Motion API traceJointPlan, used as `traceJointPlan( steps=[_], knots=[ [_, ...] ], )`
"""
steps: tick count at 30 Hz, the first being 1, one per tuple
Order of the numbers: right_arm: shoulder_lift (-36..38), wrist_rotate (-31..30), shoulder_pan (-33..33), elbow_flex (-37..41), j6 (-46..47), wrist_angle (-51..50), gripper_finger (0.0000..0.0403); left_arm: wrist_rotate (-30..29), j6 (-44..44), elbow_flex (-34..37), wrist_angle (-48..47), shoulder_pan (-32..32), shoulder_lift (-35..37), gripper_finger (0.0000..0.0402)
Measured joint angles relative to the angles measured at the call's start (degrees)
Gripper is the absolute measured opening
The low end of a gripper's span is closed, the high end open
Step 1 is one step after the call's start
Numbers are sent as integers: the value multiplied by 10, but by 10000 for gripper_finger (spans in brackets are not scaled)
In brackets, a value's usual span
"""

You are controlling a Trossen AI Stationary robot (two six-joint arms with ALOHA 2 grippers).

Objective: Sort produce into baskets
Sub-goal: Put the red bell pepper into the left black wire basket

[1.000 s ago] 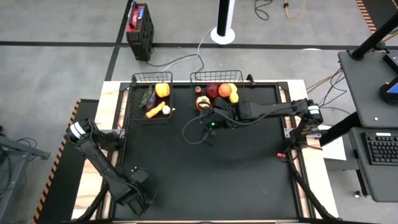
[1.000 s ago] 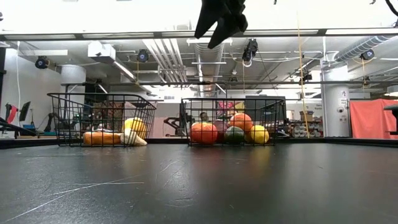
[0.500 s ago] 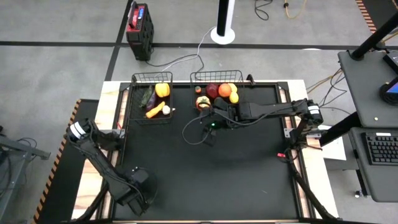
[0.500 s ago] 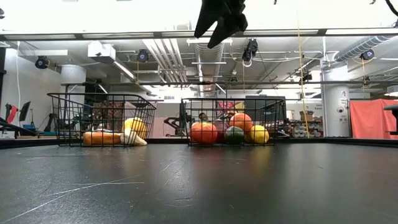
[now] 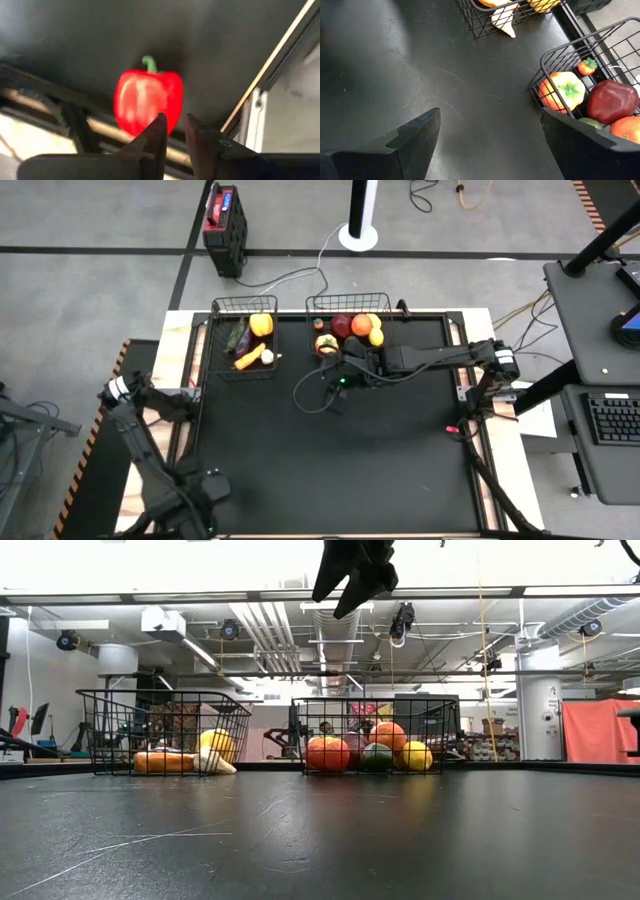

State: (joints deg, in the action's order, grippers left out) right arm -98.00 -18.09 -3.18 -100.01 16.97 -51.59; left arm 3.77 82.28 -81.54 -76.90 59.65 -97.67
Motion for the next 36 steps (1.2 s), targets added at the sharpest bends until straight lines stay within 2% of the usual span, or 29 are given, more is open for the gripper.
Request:
traceJointPlan(
  steps=[4, 9, 13, 17, 21, 32, 36],
  knots=[
    [-2, 0, -3, 1, 0, 1, 331, 17, 8, 1, -21, 22, 0, 85],
    [-6, 0, -6, 6, 0, 5, 331, 13, 9, 29, 1, 34, 0, 170],
    [-6, 0, -8, 17, 0, 7, 331, -22, -8, 41, 19, 42, 0, 241],
    [-6, 1, -9, 31, 4, 9, 331, -42, -4, 41, 19, 53, 0, 285],
    [-6, 1, -9, 38, 5, 10, 331, -42, 23, 48, 22, 63, 0, 301],
    [-6, 1, -9, 38, 6, 14, 331, -48, 23, 100, 42, 75, 0, 297],
    [-6, 1, -9, 38, 6, 14, 331, -49, 22, 126, 77, 77, 0, 297]
  ],
)
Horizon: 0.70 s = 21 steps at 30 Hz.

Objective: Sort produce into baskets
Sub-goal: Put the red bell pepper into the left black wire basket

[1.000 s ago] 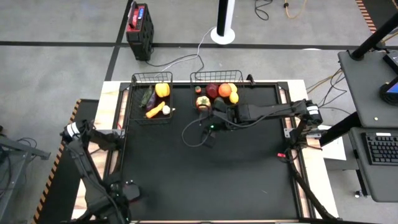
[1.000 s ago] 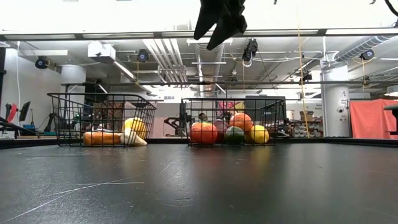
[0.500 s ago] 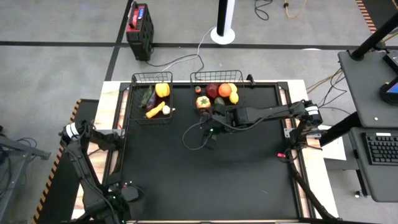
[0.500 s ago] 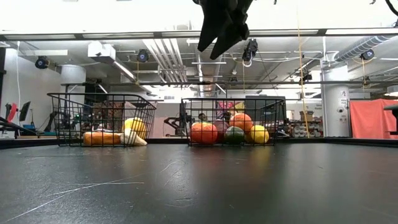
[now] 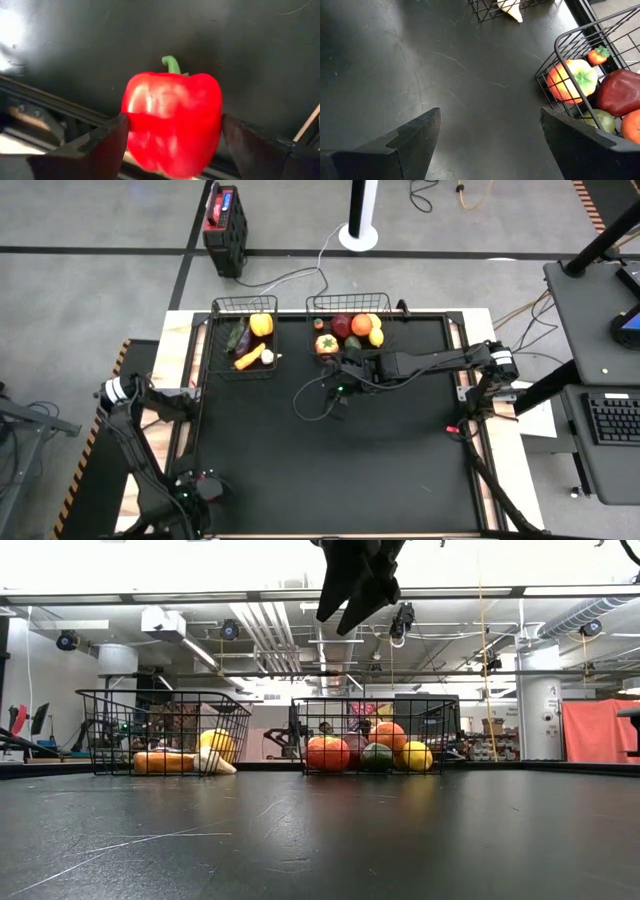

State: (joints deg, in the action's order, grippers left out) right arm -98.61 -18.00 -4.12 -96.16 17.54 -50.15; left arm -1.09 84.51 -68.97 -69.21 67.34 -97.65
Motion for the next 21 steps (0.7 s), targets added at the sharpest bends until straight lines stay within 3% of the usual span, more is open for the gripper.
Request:
traceJointPlan(
  steps=[9, 15, 21],
  knots=[
    [0, 0, 0, 0, -1, 0, 331, -25, -5, 23, 25, 6, 2, 290],
    [0, 0, 0, 0, -1, -1, 331, -29, -6, 14, 22, 6, 0, 237],
    [0, 0, 0, 0, -1, -1, 331, -93, 8, -1, 7, 6, -2, 201]
  ],
)
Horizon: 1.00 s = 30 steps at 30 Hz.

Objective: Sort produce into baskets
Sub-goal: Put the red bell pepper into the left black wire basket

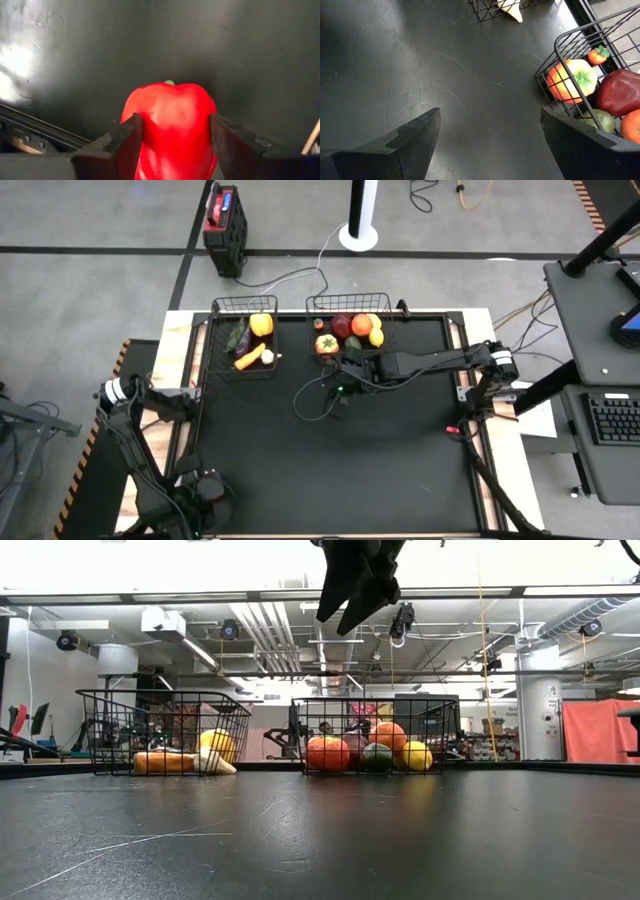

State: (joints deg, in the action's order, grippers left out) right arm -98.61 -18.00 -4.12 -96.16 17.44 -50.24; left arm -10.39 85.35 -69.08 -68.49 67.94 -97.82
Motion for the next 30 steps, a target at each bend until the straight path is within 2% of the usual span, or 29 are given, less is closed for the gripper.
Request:
traceJointPlan(
  steps=[5, 18, 24, 30],
  knots=[
    [0, 0, -4, 0, 1, 0, 331, -40, 32, 4, -12, -1, 0, 196],
    [1, 0, -13, 8, 8, -45, 331, -286, 80, 17, -22, -24, 0, 196],
    [15, -4, -53, 73, 11, 0, 331, -376, 36, 17, 3, -60, 0, 196],
    [36, -17, -106, 171, 31, 143, 331, -435, -76, 17, 79, -98, 0, 196]
  ],
)
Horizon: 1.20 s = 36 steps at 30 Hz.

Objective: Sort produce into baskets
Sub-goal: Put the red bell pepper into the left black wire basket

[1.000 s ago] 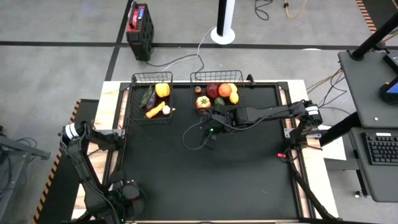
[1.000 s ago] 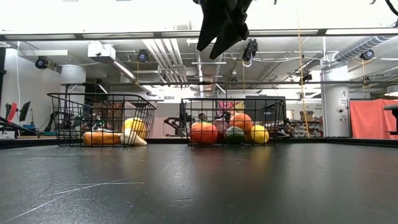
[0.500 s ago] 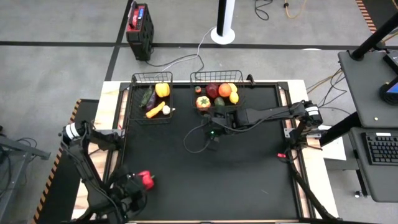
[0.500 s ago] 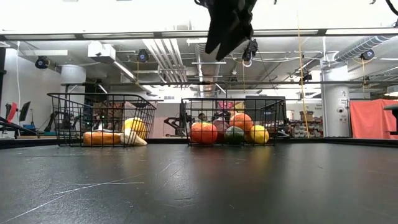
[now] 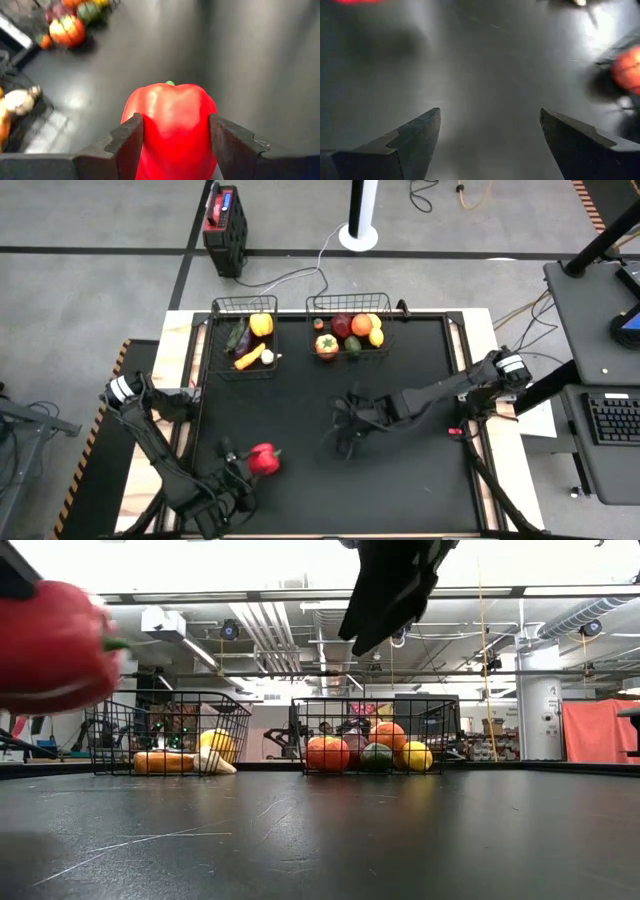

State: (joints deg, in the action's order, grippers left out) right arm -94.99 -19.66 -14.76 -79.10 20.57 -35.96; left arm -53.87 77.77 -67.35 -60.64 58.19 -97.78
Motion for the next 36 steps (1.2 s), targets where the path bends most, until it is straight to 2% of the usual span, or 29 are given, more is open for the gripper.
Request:
traceJointPlan(
  steps=[9, 14, 20, 25, 29, 36],
  knots=[
    [8, -29, -44, 114, 13, 237, 331, -83, -136, 0, 81, -40, 1, 196],
    [8, -29, -47, 159, -5, 347, 331, -95, -162, 0, 99, -47, 1, 196],
    [9, -29, -49, 206, -26, 456, 331, -159, -185, -41, 101, -44, 2, 196],
    [9, -29, -49, 223, -26, 483, 331, -193, -251, -80, 98, -44, 2, 196],
    [9, -29, -51, 224, -26, 483, 331, -211, -271, -92, 83, -46, 2, 196],
    [34, -29, -53, 224, -21, 481, 331, -217, -274, -143, -47, -98, 19, 196]
  ],
)
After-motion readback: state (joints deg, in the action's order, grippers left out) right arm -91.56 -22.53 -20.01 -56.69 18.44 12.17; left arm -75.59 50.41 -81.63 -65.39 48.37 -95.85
